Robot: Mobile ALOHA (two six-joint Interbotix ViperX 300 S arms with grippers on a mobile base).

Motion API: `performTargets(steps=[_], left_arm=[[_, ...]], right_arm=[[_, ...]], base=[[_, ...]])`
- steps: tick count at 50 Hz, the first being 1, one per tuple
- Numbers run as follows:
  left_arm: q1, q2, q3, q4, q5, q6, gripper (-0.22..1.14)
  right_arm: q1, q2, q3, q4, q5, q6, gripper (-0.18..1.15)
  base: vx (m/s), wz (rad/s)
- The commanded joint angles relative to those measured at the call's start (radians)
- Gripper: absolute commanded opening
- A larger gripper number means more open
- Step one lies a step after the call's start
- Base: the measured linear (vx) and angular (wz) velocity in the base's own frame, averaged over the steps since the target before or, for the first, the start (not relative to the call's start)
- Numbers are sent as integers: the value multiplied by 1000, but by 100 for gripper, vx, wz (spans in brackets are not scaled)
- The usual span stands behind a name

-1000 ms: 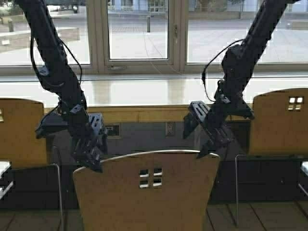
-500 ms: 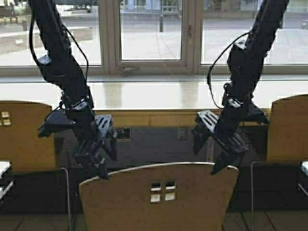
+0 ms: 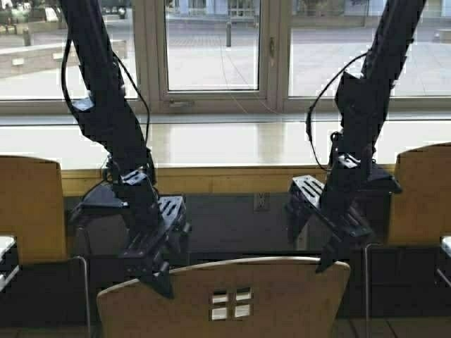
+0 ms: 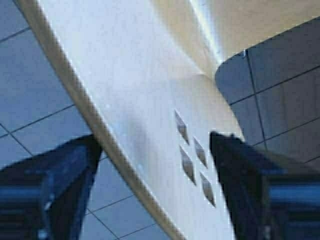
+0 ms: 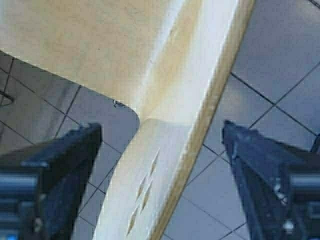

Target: Push the chairs under the table

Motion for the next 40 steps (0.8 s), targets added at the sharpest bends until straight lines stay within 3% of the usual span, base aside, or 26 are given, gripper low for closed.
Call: performTargets(steps=[1,20,40], left_arm=[[-2,8,-5,-6,2,-2,96],[-20,55,15,-6,-11,2,96],[-20,175,-87,-6,-35,9,96]], right_arm=[[8,9,-17,2,5,0,103],[52,84,-23,0,6,2,103],[57,222,-114,-3,18,-6,103]], base=[[12,4],[10,1],[1,0]])
